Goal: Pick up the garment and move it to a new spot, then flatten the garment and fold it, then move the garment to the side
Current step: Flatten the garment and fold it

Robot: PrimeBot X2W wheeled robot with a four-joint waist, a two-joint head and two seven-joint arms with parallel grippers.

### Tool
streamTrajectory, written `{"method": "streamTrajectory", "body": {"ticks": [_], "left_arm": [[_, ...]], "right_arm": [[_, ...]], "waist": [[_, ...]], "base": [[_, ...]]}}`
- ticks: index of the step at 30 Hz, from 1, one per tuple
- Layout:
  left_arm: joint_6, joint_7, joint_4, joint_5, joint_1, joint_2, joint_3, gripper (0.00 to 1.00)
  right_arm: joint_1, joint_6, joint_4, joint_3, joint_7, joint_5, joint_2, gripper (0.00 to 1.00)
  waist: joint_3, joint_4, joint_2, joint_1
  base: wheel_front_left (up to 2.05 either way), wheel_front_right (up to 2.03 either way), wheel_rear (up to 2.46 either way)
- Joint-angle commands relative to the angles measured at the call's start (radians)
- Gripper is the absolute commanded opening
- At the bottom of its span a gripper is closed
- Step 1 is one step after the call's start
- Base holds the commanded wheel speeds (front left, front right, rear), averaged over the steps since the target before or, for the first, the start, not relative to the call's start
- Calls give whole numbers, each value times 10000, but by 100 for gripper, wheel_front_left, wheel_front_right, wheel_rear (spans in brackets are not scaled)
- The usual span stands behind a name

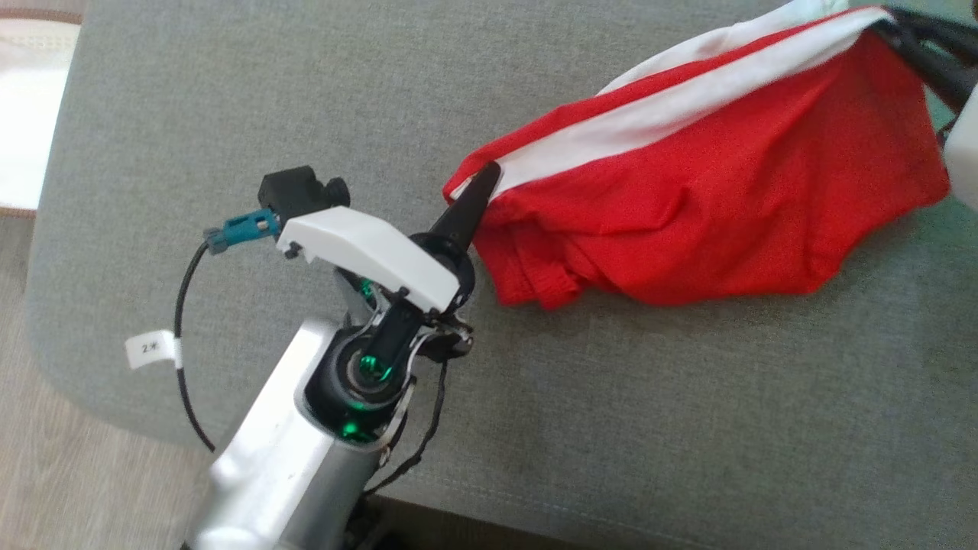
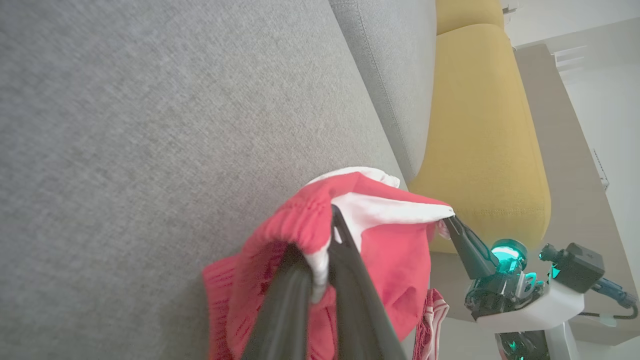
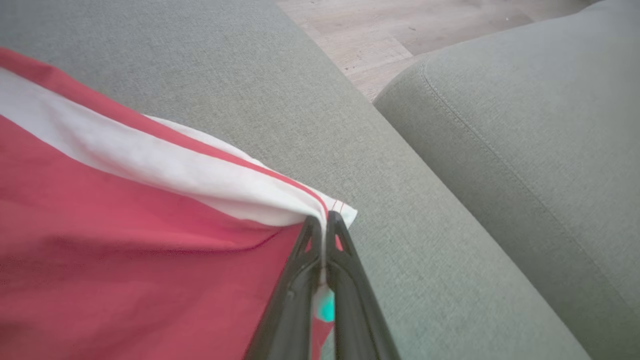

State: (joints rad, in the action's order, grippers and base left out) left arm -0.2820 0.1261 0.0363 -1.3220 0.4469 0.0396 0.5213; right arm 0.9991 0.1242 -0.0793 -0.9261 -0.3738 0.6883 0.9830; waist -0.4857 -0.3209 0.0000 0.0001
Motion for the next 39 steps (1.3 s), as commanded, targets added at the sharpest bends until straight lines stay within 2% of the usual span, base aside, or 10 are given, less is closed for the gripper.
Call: {"method": "streamTrajectory", "body": {"ticks": [1, 11, 12, 13, 14, 17, 22, 28, 34, 39], "left_arm": [[3, -187, -181, 27, 294, 108, -204, 0], [148, -521, 385, -72, 628, 107, 246, 0], [130, -530, 433, -22, 646, 129, 270, 0], [91, -577, 485, 56, 669, 162, 274, 5], [60, -628, 526, 127, 685, 191, 275, 26], [46, -716, 530, 430, 648, 434, 391, 100], [-167, -1110, 420, 1532, 549, 1128, 838, 100], [-1185, -2730, -485, 4279, 136, 2201, 1705, 100], [-1891, -3687, -655, 5783, -207, 2087, 1989, 100], [-1840, -3862, -493, 6643, -640, 1666, 1976, 100]], "right_arm": [[177, 65, 30, -164, 281, -212, 128, 0], [1721, 65, -1556, -2240, 1377, 316, -361, 0], [1831, 65, -1692, -2299, 1544, 348, -400, 18], [1905, 65, -1858, -2303, 1743, 400, -466, 91], [1947, 65, -2051, -2295, 1881, 469, -554, 100], [1968, 65, -2518, -2242, 1962, 895, -837, 100], [1759, 65, -3331, -1396, 1390, 2397, -1085, 100], [1087, 65, -5033, 391, -486, 4480, -1888, 100], [636, 65, -5721, 900, -1893, 4581, -2568, 100], [108, 65, -5740, 1138, -3068, 4309, -3050, 100]], "waist": [[-100, -80, 0, -1], [-174, -141, 0, -1], [-172, -135, 0, -1], [-165, -121, 0, -1], [-148, -96, 0, -1], [-47, 27, 0, -1], [141, 183, 0, -1], [428, 142, 0, -1], [305, -175, 0, -1], [435, -329, 0, -1]], "base": [[0, 0, 0], [0, 0, 0], [0, 0, 0], [0, 0, 0], [0, 0, 0], [0, 0, 0], [0, 0, 0], [0, 0, 0], [0, 0, 0], [0, 0, 0]]}}
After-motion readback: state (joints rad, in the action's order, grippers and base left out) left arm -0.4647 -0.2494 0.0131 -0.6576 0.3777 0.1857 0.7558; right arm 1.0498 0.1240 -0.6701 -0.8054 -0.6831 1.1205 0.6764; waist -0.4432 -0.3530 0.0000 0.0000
